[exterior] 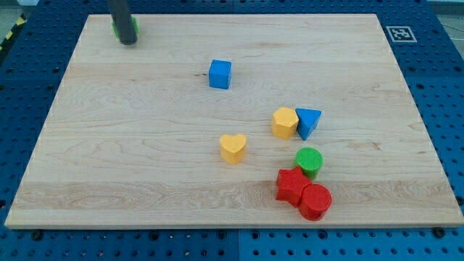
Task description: Move green star to the top left corner of the board
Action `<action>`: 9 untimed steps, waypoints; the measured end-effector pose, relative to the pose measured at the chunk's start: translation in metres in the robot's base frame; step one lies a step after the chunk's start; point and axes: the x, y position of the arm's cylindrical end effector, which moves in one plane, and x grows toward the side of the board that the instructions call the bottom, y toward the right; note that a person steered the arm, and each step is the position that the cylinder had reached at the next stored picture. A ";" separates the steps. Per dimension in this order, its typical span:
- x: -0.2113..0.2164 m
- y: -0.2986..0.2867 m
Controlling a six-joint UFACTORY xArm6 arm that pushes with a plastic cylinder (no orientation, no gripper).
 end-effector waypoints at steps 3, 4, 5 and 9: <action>-0.021 0.024; -0.040 0.015; -0.058 0.014; -0.072 -0.011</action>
